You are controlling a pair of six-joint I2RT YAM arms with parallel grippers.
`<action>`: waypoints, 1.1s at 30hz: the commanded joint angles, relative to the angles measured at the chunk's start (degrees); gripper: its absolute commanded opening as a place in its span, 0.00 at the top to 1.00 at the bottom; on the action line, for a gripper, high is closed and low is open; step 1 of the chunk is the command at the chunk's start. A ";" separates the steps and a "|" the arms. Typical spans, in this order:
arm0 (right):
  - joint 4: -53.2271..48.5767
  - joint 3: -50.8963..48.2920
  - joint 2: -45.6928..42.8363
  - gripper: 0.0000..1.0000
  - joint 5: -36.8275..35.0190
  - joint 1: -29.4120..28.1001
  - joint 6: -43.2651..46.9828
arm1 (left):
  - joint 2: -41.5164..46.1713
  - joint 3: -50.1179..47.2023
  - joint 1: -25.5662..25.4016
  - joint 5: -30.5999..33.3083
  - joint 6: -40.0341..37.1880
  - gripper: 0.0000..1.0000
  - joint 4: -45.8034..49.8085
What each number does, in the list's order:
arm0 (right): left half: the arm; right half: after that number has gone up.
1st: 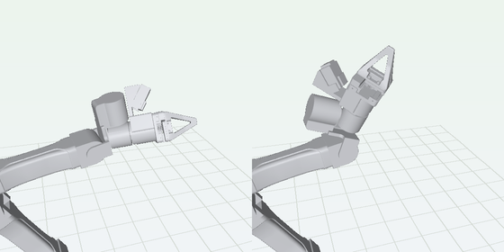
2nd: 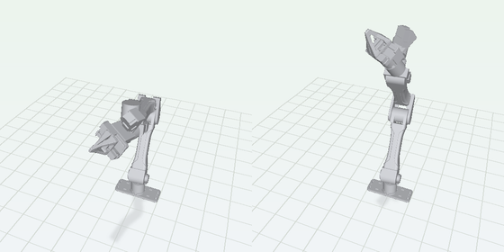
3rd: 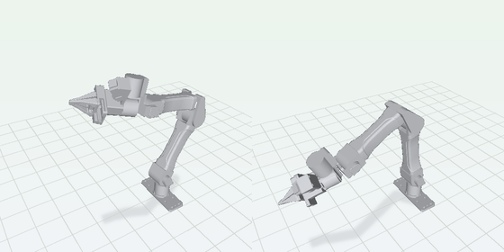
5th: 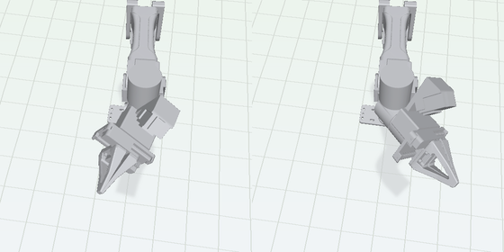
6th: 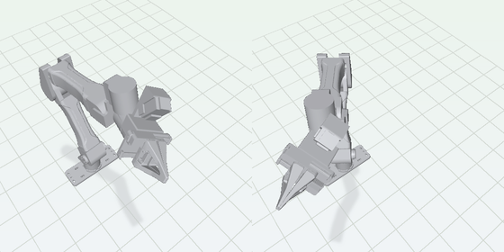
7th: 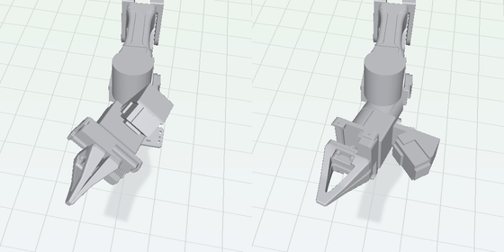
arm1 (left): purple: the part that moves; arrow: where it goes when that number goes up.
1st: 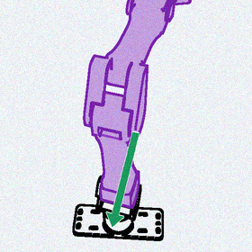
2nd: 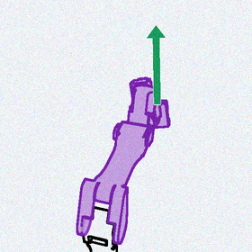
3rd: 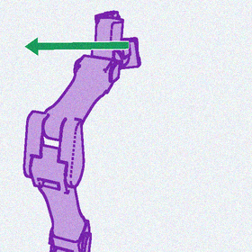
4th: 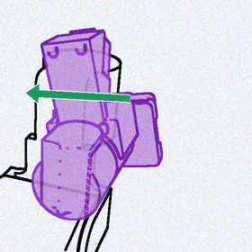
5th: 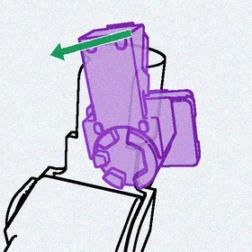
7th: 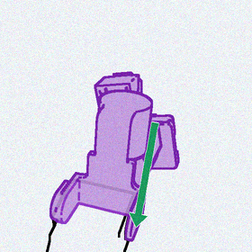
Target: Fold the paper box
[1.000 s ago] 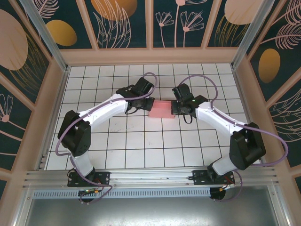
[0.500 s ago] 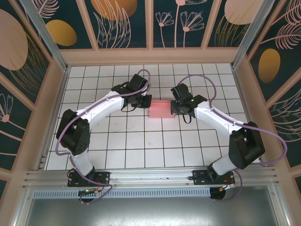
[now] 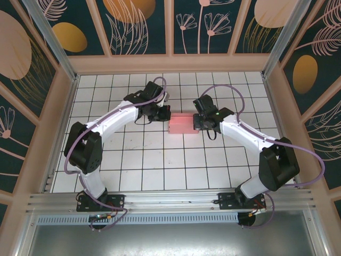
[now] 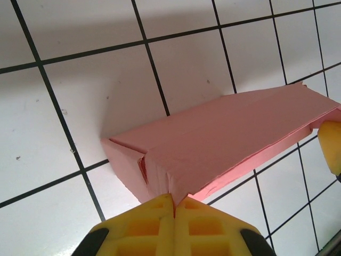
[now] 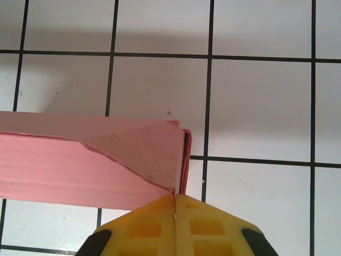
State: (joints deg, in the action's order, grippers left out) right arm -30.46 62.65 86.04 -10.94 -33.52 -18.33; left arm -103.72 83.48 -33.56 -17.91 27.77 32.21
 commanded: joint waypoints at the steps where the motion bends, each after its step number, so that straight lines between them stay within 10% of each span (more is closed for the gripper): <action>1: -1.32 1.16 0.54 1.00 -1.02 -0.35 0.55 | -0.31 1.86 1.15 -3.02 1.07 1.00 0.32; 19: -0.39 0.98 0.73 1.00 -0.57 -0.35 0.65 | -1.75 -1.11 2.02 -2.70 -0.79 1.00 -1.16; 33: 2.79 -0.94 0.36 1.00 -0.37 -0.35 0.22 | 4.41 -14.58 1.74 -0.02 -2.99 1.00 -19.36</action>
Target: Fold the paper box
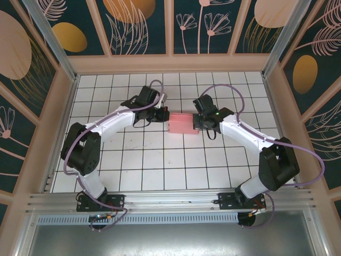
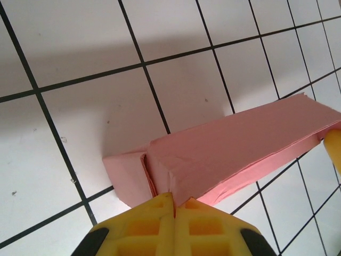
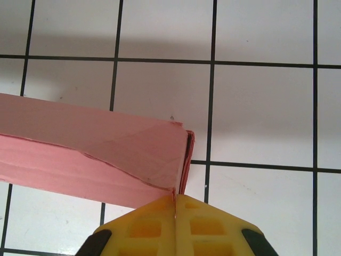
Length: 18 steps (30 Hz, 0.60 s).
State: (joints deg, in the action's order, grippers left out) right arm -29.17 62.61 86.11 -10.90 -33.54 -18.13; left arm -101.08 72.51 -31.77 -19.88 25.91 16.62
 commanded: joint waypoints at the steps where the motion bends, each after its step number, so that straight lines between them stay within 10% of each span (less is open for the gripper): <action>1: 1.88 -1.20 0.25 1.00 -0.27 -0.34 0.02 | 1.98 -4.59 -0.09 1.99 -1.05 1.00 -4.84; 14: 5.35 -2.30 -0.09 1.00 1.31 -0.60 -0.18 | -1.65 -4.08 -2.25 5.84 -1.27 1.00 -3.75; 18: 8.07 -3.08 -3.72 0.84 1.22 -0.70 0.24 | -2.53 -2.49 -2.63 7.21 -2.43 1.00 -1.16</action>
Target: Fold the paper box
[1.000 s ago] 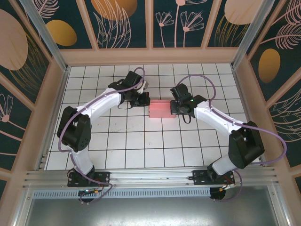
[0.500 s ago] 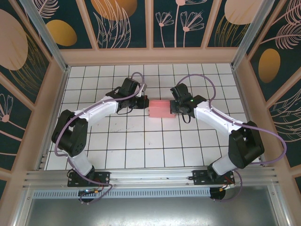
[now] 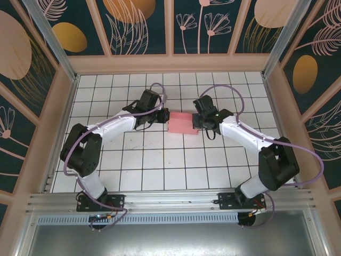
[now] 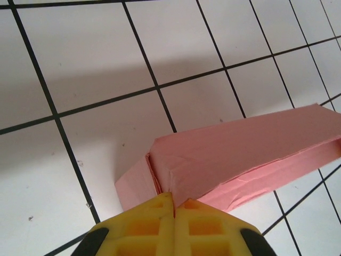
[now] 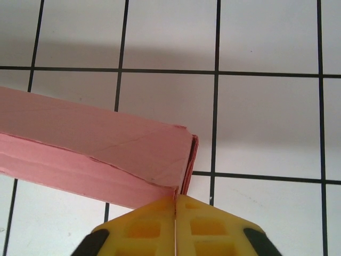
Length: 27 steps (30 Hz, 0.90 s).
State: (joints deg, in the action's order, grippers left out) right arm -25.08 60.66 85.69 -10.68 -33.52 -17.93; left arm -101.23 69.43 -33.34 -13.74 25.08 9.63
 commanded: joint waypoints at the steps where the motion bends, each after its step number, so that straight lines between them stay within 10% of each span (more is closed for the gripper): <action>1: 4.63 -1.40 -3.99 0.77 0.95 -0.74 0.09 | -2.38 0.78 -1.10 1.71 -1.77 1.00 6.16; 5: 6.62 -2.70 -6.70 0.42 -0.04 -0.92 0.82 | -2.67 0.97 -1.12 1.27 -1.70 1.00 5.99; 10: 9.95 -4.38 -10.41 0.24 -1.60 -0.89 0.22 | -2.57 0.72 -1.15 0.77 -1.83 1.00 5.58; 27: 8.60 -0.97 0.90 0.35 -1.48 0.91 -9.69 | 0.46 -4.51 -1.63 -2.41 -1.71 0.83 0.61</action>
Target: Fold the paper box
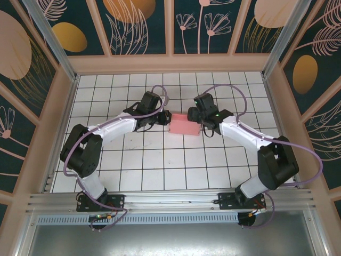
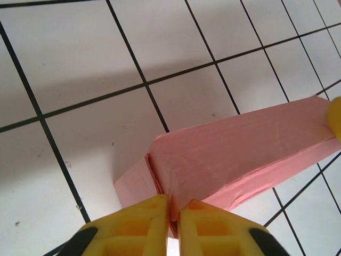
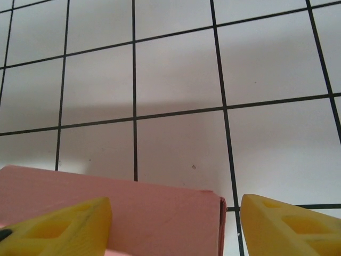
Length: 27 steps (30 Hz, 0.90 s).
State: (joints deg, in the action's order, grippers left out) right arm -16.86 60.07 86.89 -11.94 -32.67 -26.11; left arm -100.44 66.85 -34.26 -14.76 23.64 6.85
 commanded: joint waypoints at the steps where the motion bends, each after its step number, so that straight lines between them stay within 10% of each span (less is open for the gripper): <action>1: 0.75 -1.17 -0.47 0.35 0.04 0.06 -1.74 | 0.02 -2.14 -0.72 -1.70 -0.14 0.79 3.28; 8: 1.35 -2.98 -0.14 0.36 0.24 0.06 -2.95 | 5.15 -4.19 -0.65 -5.43 0.10 0.52 2.20; 18: 2.67 -3.00 1.96 0.36 0.76 0.16 -2.97 | 7.83 -3.07 -0.66 -8.93 0.45 0.41 3.59; 22: 2.63 -3.21 1.88 0.36 0.61 0.37 -2.57 | 9.52 -2.14 -0.14 -9.09 3.36 0.19 -0.12; 27: 2.62 -3.45 1.45 0.36 1.03 0.50 -2.63 | 7.94 1.90 0.59 -1.81 9.10 0.24 0.16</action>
State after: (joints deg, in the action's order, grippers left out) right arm -14.28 57.71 87.72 -10.87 -32.56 -27.81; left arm -92.90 65.58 -34.28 -20.47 29.08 8.75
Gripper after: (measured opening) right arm 0.636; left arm 0.770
